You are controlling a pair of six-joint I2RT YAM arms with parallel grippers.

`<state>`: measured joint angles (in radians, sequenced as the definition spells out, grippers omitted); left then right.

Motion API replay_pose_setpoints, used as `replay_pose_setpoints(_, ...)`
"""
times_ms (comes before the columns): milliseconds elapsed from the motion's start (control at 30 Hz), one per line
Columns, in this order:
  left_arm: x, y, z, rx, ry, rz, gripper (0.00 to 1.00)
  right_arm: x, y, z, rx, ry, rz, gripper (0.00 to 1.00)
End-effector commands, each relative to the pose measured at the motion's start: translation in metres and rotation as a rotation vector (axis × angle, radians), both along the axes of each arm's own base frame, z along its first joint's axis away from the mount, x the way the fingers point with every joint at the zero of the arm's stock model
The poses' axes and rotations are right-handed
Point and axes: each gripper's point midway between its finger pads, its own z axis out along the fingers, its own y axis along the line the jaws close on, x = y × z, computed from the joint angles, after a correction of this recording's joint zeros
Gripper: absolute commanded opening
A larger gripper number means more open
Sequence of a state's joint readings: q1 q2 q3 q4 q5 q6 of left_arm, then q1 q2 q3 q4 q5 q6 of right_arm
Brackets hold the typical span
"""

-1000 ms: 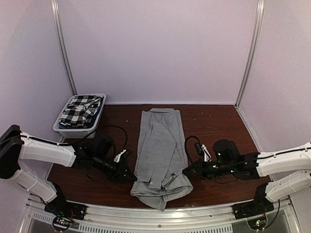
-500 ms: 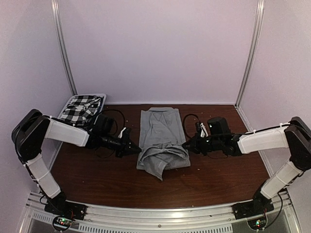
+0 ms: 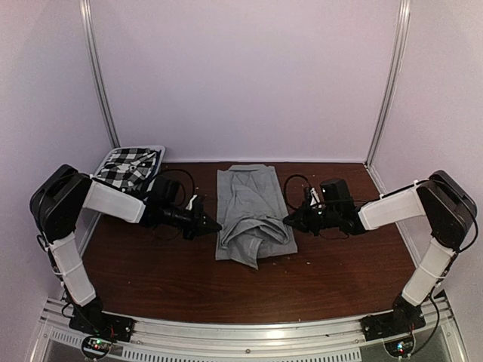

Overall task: Fold and stack the long sleeve shirts
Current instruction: Fold the rectangle-folded shirt at the center of the board.

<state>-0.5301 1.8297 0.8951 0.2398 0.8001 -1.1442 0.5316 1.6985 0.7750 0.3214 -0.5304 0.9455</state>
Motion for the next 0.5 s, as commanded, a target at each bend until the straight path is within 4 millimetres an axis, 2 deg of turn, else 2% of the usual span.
replay_pose_setpoints(0,0.024,0.003,0.009,-0.010,-0.061,0.046,0.00,0.023,-0.006,0.022,0.025,-0.076,-0.030,0.00)
replay_pose_setpoints(233,0.033,0.005,0.002,0.023,-0.067,0.063,0.00,0.035,-0.007,0.022,0.006,-0.092,-0.022,0.00)
replay_pose_setpoints(300,0.037,0.006,0.000,0.031,-0.070,0.065,0.00,0.041,-0.008,0.025,-0.007,-0.107,-0.023,0.07)
replay_pose_setpoints(333,0.039,0.006,0.000,0.033,-0.076,0.066,0.03,0.045,-0.010,0.026,-0.014,-0.111,-0.026,0.12)
replay_pose_setpoints(400,0.044,0.006,0.005,0.041,-0.106,0.064,0.18,0.052,-0.013,0.031,-0.024,-0.126,-0.027,0.23)
replay_pose_setpoints(467,0.050,0.007,0.011,0.065,-0.140,0.068,0.43,0.058,-0.015,0.039,-0.042,-0.148,-0.022,0.36)
